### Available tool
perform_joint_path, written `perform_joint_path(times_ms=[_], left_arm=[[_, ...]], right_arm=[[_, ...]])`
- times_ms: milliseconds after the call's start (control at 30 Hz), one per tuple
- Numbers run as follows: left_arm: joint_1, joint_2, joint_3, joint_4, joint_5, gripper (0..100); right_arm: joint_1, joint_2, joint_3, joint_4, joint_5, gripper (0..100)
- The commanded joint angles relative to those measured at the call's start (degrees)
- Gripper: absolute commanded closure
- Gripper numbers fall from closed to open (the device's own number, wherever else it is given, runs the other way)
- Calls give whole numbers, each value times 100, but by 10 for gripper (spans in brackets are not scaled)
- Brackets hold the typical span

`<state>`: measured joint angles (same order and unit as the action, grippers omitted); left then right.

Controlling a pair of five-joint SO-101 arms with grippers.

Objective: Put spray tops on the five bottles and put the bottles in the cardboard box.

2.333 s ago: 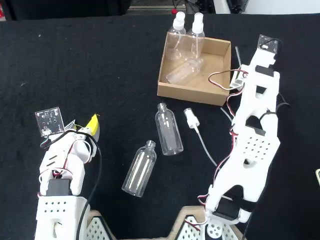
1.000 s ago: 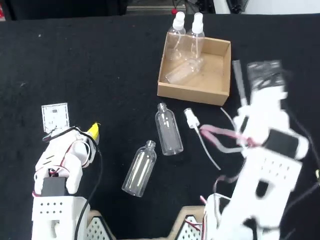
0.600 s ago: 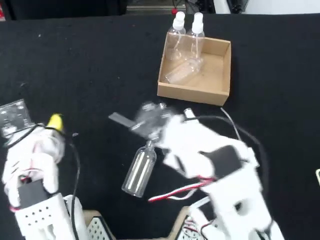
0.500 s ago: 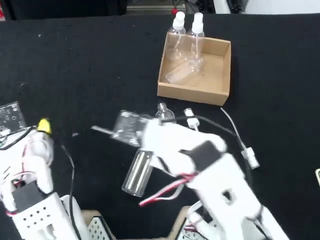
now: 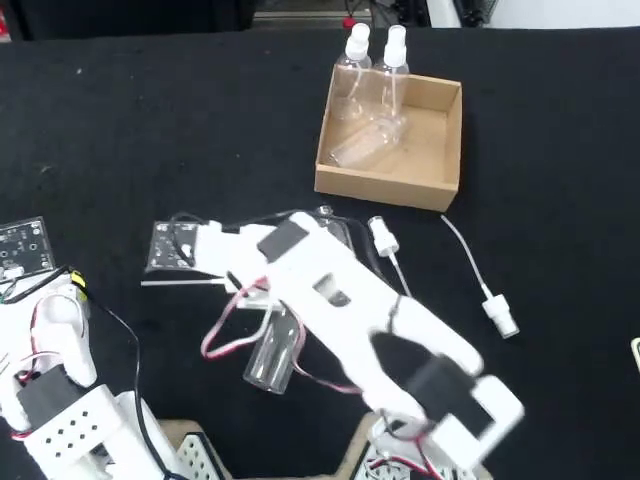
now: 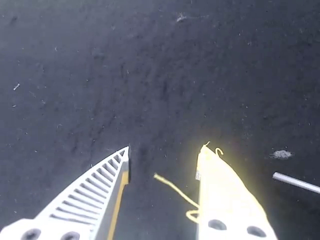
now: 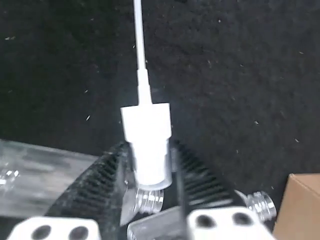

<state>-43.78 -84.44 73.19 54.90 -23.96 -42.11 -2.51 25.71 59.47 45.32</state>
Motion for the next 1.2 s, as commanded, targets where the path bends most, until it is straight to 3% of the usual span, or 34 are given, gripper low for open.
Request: perform_joint_path(times_ms=[0,67,133,300,400,667,833,1033,1167], left_arm=[[-57,-44,40,-9,-70,785],[-48,-44,40,-9,-299,785],[84,-44,40,9,-571,787],[400,-44,171,18,-677,787],[620,-44,321,9,-668,787],[813,-44,629,-18,-668,787],[813,-44,620,-18,-668,787],[822,-53,620,-18,-668,787],[804,-53,629,-18,-668,787]], right_arm=[[-88,215,-848,316,44,686],[18,75,-989,378,-290,675],[229,-198,-1059,369,-1134,693],[703,-1103,-743,905,-4290,744],[721,-1393,-198,1064,-5565,763],[695,-1411,409,879,-6338,760],[615,-1411,593,844,-6681,660],[-220,-1411,1191,211,-7244,668],[-308,-1411,1534,-360,-7385,669]])
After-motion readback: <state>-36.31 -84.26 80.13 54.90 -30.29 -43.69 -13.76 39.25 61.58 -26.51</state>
